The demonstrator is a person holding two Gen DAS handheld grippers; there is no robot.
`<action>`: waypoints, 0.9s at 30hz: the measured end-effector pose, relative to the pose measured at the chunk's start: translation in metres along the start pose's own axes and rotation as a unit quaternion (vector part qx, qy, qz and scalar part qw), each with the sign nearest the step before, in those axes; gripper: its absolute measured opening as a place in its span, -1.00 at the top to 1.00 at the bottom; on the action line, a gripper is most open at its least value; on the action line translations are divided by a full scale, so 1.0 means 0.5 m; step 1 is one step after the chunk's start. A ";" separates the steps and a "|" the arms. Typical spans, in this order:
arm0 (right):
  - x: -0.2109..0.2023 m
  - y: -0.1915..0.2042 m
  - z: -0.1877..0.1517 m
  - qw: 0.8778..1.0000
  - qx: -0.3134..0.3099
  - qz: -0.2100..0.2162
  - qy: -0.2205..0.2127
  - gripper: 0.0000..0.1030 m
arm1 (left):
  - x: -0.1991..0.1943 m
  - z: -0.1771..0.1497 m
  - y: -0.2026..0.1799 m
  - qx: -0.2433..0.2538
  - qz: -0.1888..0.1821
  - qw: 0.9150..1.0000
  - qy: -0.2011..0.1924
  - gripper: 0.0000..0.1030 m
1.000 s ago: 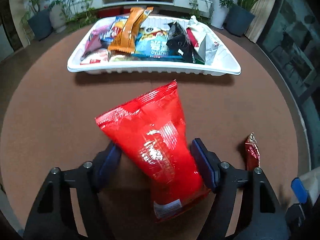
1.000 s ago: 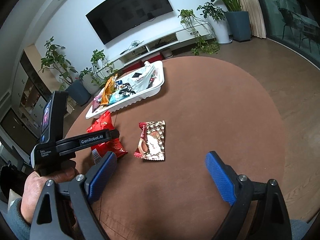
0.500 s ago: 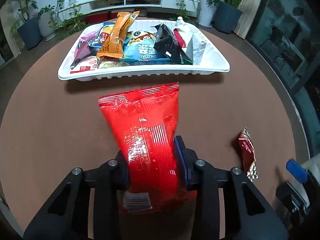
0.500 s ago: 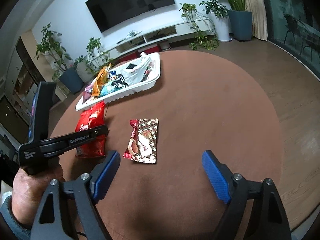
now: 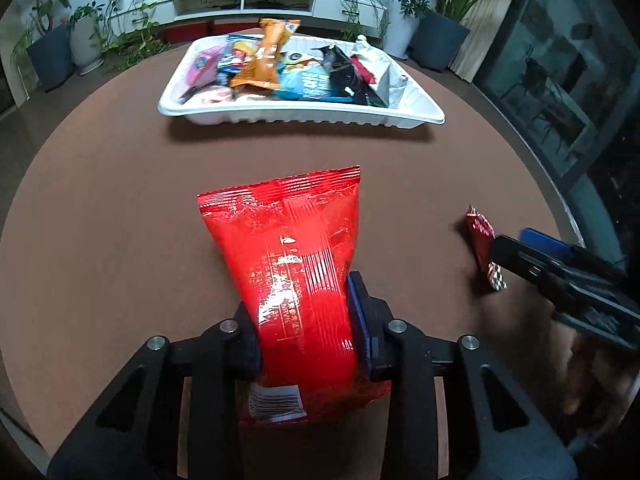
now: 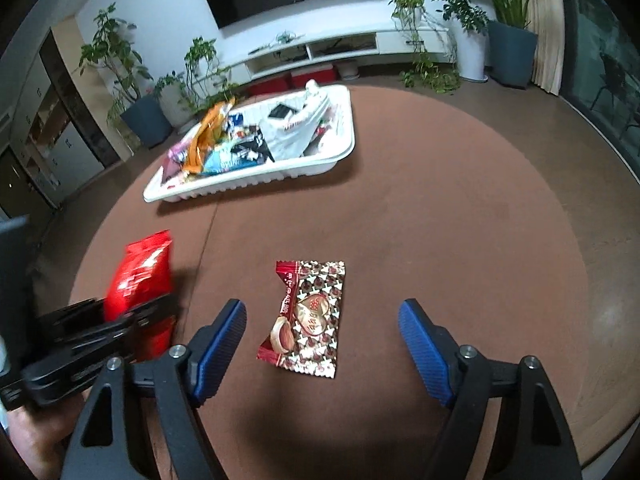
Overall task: Organize snacks
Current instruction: 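Grasp the red bag with the left tool while the right tool grasps the checkered wrapper, then carry both packets to the white tray and release them inside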
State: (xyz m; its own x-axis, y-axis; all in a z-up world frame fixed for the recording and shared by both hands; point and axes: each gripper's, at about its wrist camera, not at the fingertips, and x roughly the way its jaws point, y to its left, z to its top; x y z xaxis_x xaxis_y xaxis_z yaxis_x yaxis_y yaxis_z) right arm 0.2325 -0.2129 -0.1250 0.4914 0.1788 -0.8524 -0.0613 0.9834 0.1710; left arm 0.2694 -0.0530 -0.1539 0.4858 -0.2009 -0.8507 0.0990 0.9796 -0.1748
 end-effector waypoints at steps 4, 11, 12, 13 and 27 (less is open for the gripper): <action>0.029 0.011 -0.003 1.000 -0.007 -0.008 0.020 -0.39 | -0.020 -0.020 0.023 -0.010 -0.006 1.000 -0.005 0.39; 0.040 0.026 0.005 0.999 -0.031 -0.039 0.015 0.00 | -0.037 -0.035 0.029 -0.014 -0.017 1.000 -0.009 0.39; 0.041 0.029 0.005 0.998 -0.037 -0.042 0.015 0.07 | -0.039 -0.037 0.031 -0.015 -0.017 1.000 -0.009 0.39; 0.042 0.032 0.005 0.998 -0.041 -0.043 0.017 0.18 | -0.039 -0.037 0.033 -0.016 -0.017 1.000 -0.010 0.39; 0.012 0.015 -0.001 1.000 -0.002 0.001 0.012 0.58 | -0.057 -0.026 0.049 -0.027 -0.028 0.999 -0.020 0.39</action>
State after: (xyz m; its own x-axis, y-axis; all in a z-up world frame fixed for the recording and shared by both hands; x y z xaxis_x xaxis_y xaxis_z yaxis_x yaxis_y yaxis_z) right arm 0.2344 -0.2046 -0.1293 0.4706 0.1821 -0.8633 -0.0656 0.9830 0.1716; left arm 0.2466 -0.0234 -0.1404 0.5158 -0.2545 -0.8181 0.0802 0.9650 -0.2496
